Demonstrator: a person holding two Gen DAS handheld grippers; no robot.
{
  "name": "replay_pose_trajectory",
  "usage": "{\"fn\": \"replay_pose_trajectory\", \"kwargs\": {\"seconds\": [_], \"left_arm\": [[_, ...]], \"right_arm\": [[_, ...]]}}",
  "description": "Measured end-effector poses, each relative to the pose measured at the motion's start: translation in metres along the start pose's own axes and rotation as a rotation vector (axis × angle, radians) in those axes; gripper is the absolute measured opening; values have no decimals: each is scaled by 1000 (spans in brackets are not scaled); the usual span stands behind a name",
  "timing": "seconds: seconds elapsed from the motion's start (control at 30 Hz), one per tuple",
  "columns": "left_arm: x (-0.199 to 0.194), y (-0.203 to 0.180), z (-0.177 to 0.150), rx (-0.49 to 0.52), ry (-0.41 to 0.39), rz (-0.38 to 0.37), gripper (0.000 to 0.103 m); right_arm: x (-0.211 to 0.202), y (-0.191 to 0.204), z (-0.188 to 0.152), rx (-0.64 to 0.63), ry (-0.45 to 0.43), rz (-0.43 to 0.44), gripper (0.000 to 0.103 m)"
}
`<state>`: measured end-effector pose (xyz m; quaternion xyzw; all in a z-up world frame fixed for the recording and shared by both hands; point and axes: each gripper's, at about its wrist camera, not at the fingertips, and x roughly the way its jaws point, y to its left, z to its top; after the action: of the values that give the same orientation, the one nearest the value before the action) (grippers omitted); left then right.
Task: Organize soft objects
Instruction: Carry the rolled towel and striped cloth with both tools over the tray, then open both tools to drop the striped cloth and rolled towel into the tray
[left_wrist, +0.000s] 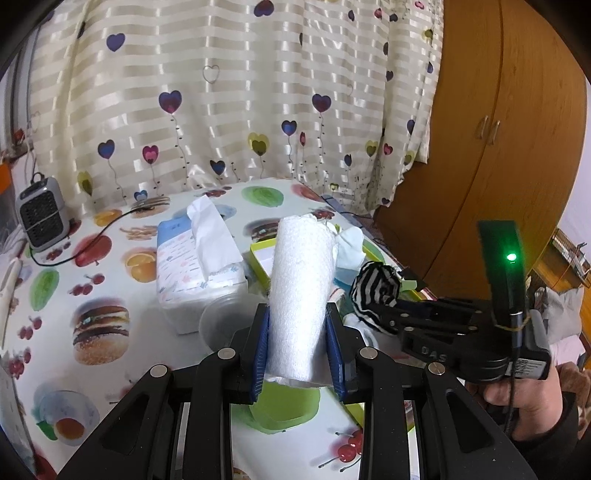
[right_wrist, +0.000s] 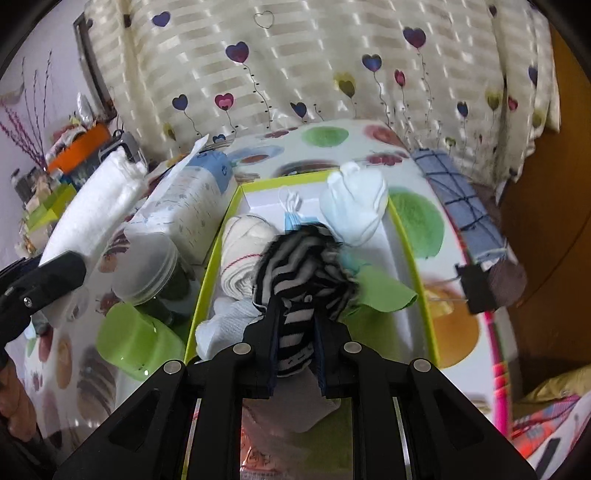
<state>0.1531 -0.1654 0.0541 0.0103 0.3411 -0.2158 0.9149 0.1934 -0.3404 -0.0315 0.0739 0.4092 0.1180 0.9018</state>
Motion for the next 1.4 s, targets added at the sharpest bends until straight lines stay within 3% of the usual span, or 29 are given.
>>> {"fn": "replay_pose_trajectory", "kwargs": {"seconds": [0.07, 0.2, 0.67, 0.9, 1.03, 1.2, 1.4], "left_arm": [[4, -1, 2, 1, 4, -2, 27], [10, -3, 5, 5, 5, -12, 27], [36, -40, 18, 68, 39, -86, 27], [85, -61, 16, 78, 144, -147, 27], [93, -65, 10, 91, 156, -140, 32], [81, -61, 15, 85, 122, -152, 50], [71, -58, 19, 90, 100, -148, 52]], "right_arm": [[-6, -2, -1, 6, -21, 4, 22], [-22, 1, -2, -11, -60, -19, 46], [-68, -8, -15, 32, -156, -28, 47], [-76, -24, -23, 65, -153, -57, 47], [-76, -32, -26, 83, -147, -66, 47], [-77, -33, -25, 82, -159, -63, 47], [-80, -26, -27, 70, -172, -46, 47]]}}
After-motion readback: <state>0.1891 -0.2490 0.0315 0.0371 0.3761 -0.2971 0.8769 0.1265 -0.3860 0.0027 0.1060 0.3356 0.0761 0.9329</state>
